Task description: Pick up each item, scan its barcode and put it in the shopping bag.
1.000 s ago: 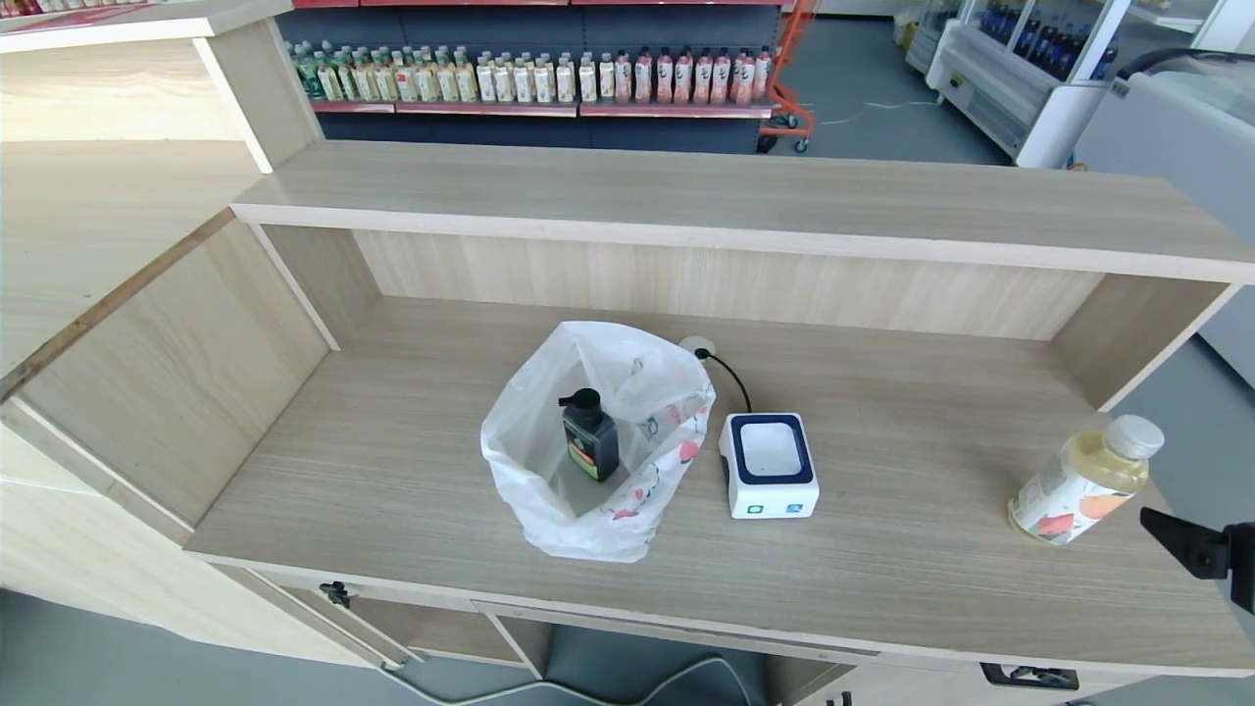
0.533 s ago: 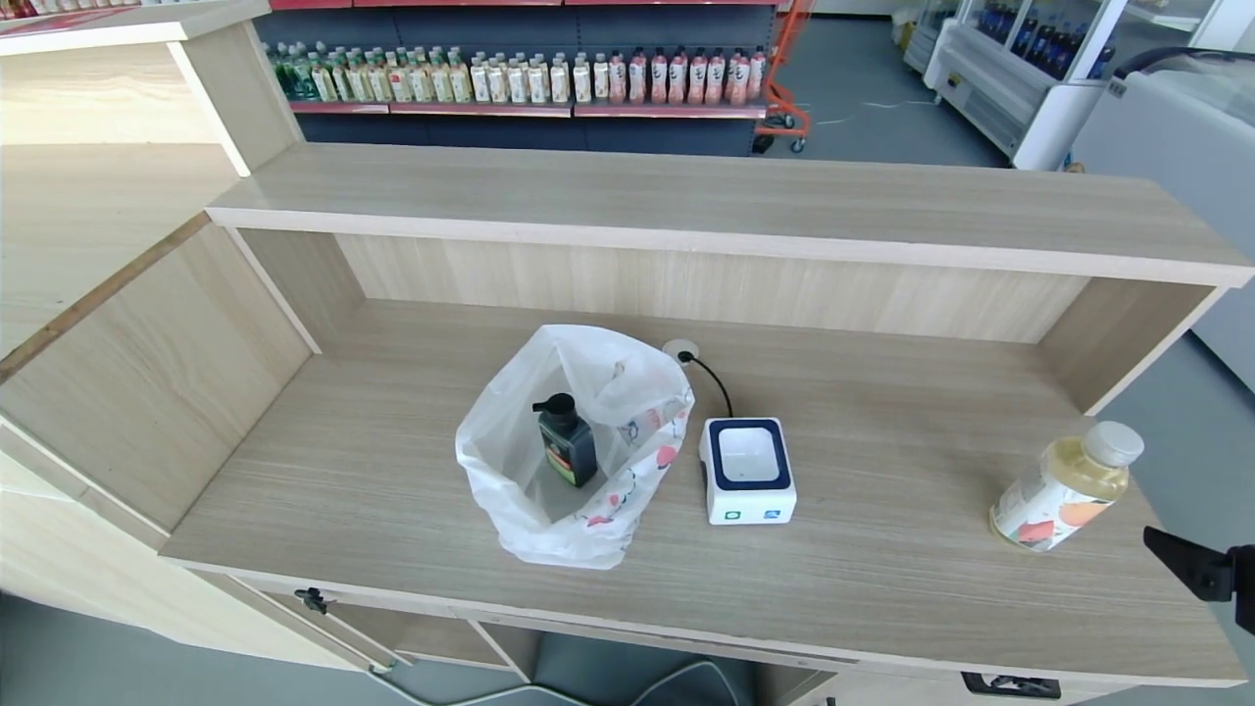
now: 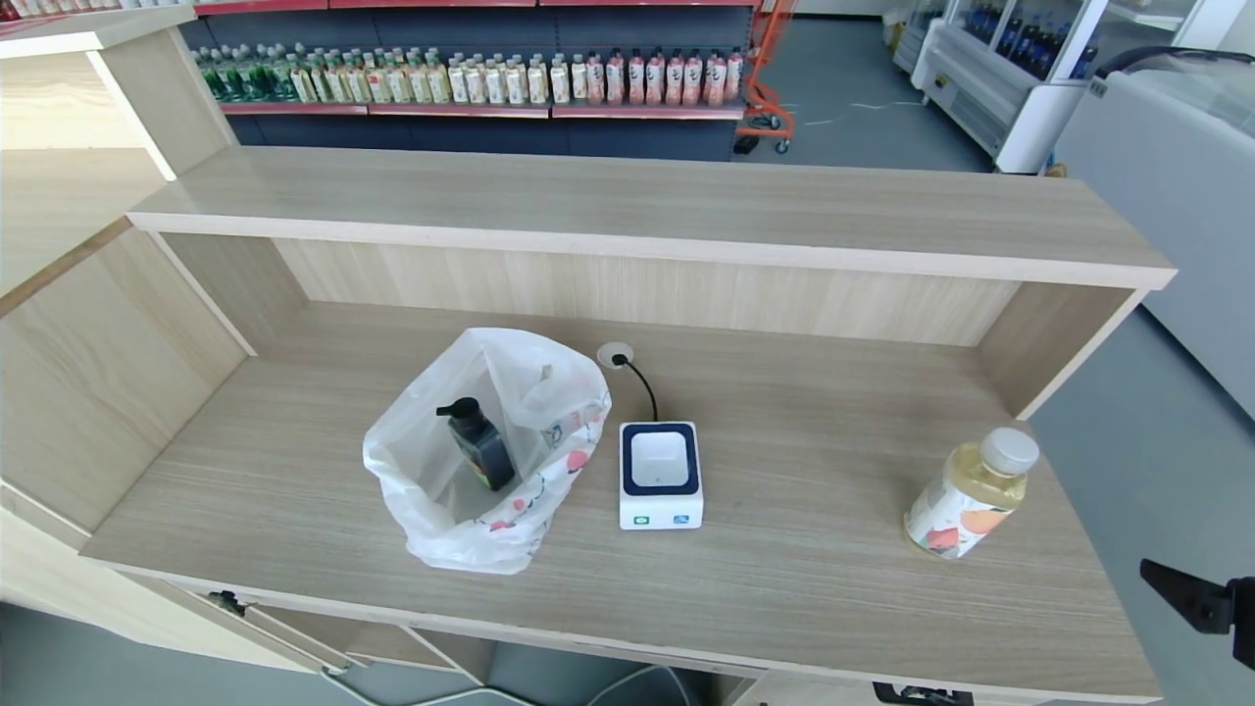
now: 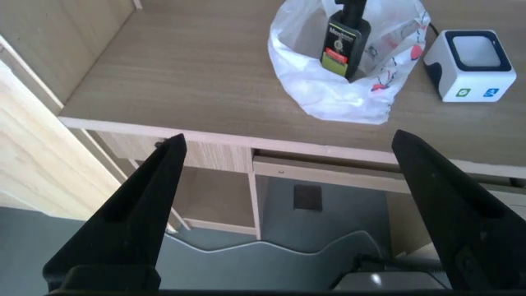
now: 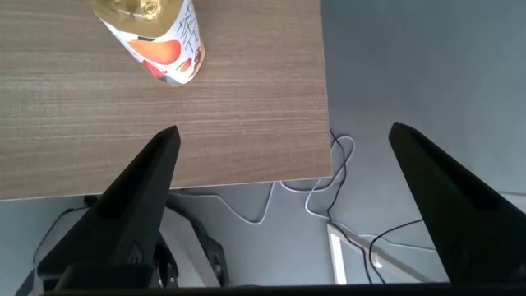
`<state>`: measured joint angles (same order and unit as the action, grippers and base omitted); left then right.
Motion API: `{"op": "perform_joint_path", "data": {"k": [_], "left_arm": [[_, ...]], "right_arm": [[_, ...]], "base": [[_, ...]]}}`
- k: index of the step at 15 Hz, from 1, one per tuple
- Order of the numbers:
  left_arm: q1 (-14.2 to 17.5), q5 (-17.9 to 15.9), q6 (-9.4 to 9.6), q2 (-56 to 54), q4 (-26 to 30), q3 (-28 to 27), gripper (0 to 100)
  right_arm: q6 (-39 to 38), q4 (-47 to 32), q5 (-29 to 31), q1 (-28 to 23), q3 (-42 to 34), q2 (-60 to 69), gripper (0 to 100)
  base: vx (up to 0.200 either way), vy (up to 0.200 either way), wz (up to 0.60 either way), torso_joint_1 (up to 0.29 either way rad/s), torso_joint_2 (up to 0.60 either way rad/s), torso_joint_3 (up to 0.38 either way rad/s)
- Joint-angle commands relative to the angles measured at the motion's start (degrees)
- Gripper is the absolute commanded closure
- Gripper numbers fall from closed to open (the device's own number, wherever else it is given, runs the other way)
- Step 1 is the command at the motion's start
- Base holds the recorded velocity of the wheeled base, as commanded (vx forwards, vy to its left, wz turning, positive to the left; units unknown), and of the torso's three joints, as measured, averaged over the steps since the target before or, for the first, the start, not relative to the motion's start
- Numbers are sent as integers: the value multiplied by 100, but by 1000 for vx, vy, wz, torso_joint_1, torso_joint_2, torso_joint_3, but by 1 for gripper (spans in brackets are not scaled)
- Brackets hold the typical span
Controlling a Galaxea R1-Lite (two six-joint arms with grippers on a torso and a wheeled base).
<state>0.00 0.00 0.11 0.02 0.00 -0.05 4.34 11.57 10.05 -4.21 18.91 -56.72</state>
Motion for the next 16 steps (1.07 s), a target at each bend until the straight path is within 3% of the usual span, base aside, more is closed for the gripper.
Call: {"op": "perform_joint_path", "data": {"k": [1,3,6,9,16], "left_arm": [[0,0,-2,6,0,-4,0],[0,0,-2,6,0,5,0],[0,0,-2,6,0,-4,0],[0,0,-2,6,0,-4,0],[0,0,-2,6,0,5,0]], "right_arm": [[-443,-6,-55,385,-89,-137,0],[-988,-6,-55,772,-247,-164,0],[-1199,82,-64,886,-564,-164,0],[-1700,768,-73,1282,-845,-313,0],[-1638,2315,208,1097,-985,-1623,0]], "base": [[0,0,0,0,0,0],[0,0,0,0,0,0],[0,0,0,0,0,0],[0,0,0,0,0,0],[0,0,0,0,0,0]]}}
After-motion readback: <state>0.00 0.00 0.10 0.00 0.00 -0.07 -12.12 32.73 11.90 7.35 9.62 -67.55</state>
